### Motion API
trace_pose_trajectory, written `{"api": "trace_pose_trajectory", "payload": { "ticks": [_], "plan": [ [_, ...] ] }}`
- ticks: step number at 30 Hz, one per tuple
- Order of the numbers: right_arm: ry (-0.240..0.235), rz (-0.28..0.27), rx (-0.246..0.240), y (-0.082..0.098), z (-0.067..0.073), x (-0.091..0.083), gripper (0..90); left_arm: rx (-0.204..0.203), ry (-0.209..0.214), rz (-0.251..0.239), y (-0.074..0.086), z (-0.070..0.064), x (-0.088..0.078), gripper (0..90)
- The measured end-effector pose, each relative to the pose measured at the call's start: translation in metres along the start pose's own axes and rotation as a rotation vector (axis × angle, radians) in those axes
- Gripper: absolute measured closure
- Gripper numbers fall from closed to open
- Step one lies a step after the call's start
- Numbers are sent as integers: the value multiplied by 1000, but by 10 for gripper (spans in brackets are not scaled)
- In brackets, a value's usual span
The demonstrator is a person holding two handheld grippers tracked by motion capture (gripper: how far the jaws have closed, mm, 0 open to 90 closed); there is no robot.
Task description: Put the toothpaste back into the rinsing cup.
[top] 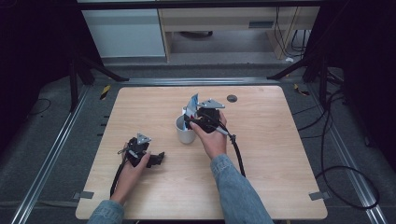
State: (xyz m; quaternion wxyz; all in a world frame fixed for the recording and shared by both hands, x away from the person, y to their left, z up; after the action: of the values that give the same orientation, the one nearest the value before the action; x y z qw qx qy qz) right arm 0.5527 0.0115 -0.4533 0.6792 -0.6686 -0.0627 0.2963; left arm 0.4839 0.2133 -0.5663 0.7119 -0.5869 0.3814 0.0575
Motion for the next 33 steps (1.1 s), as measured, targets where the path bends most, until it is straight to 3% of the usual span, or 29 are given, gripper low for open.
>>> {"api": "trace_pose_trajectory", "payload": {
  "ticks": [17,33],
  "plan": [
    [15,26,-59,-4,-5,-18,94,0,0,0,0,0,0,0],
    [41,46,-53,-4,-31,-40,82,3,0,-1,0,0,0,0]
  ]
}}
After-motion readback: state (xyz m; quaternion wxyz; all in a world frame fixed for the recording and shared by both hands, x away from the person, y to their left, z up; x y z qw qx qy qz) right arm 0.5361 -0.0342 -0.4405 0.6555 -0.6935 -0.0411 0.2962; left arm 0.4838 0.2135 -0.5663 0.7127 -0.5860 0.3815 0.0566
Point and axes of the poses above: each handheld gripper's, and its own axes: x roughly forward along the jaws, y roughly out of its underside, z roughly to its left, the point moved 8 cm from there along x, roughly forward along the jaws, and after that the axes turned 7 degrees about -z, right-handed, at the moved point
